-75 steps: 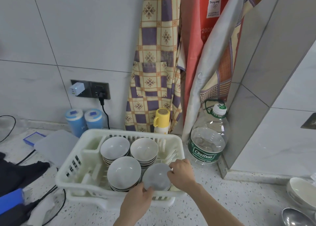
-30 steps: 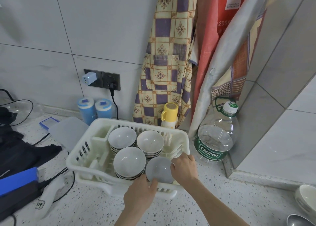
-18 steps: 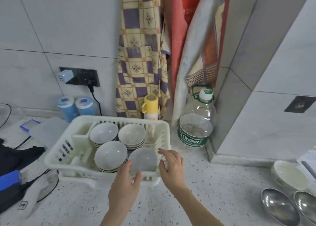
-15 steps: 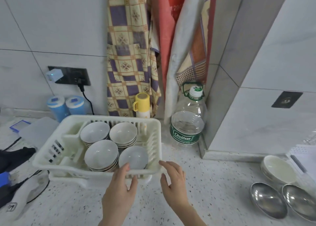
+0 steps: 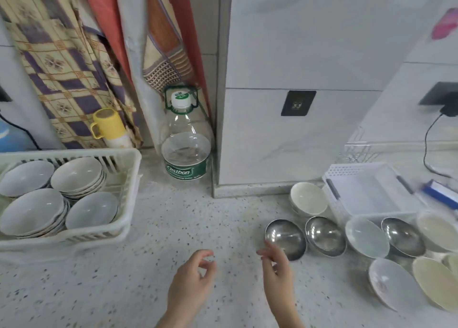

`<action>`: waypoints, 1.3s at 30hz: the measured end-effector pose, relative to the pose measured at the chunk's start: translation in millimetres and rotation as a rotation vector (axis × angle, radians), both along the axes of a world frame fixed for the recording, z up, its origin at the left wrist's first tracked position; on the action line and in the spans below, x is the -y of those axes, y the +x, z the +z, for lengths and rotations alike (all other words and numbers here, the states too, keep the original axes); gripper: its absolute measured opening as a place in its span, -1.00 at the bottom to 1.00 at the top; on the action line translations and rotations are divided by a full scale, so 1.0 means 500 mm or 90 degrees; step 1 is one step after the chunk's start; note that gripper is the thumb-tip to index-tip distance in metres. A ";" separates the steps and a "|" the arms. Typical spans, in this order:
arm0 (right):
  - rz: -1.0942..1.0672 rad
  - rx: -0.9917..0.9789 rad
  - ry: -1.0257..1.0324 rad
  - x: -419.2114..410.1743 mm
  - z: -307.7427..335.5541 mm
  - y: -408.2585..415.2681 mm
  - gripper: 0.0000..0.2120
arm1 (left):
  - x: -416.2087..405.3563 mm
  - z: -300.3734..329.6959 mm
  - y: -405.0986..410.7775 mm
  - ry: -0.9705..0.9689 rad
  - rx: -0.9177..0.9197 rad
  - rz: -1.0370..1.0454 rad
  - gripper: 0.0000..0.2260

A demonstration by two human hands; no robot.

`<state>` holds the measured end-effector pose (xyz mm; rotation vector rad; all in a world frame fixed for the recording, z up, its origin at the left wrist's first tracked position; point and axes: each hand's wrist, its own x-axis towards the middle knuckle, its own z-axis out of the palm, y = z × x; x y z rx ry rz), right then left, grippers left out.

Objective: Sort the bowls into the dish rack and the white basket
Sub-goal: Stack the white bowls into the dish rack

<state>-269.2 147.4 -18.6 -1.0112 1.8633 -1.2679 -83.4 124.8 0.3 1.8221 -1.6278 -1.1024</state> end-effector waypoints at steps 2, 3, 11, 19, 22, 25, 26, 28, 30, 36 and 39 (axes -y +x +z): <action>-0.031 -0.011 -0.007 -0.012 0.012 -0.078 -0.70 | -0.009 -0.013 -0.083 0.016 -0.015 -0.035 -0.87; -0.049 -0.010 -0.010 -0.019 0.018 -0.117 -0.70 | -0.015 -0.019 -0.126 0.026 -0.029 -0.060 -0.87; -0.189 0.012 0.024 -0.091 0.042 -0.355 -0.69 | -0.059 -0.029 -0.377 0.143 -0.121 -0.248 -0.88; -0.338 0.014 0.066 -0.117 0.065 -0.483 -0.72 | -0.100 -0.038 -0.452 0.260 -0.176 -0.316 -0.86; -0.337 0.010 0.101 -0.115 0.071 -0.528 -0.72 | -0.107 -0.034 -0.472 0.278 -0.200 -0.312 -0.86; -0.317 0.012 0.141 -0.113 0.073 -0.573 -0.72 | -0.119 -0.033 -0.501 0.296 -0.205 -0.294 -0.78; -0.303 0.009 0.152 -0.111 0.071 -0.587 -0.74 | -0.121 -0.033 -0.513 0.304 -0.202 -0.285 -0.75; -0.261 -0.017 0.170 -0.105 0.069 -0.613 -0.78 | -0.124 -0.036 -0.541 0.323 -0.193 -0.272 -0.69; -0.217 -0.041 0.187 -0.097 0.067 -0.637 -0.82 | -0.132 -0.047 -0.576 0.347 -0.175 -0.272 -0.62; -0.073 -0.068 0.246 -0.081 0.057 -0.711 -0.83 | -0.184 -0.079 -0.700 0.438 -0.172 -0.225 -0.41; -0.006 -0.071 0.257 -0.077 0.057 -0.738 -0.80 | -0.199 -0.085 -0.747 0.455 -0.245 -0.139 -0.60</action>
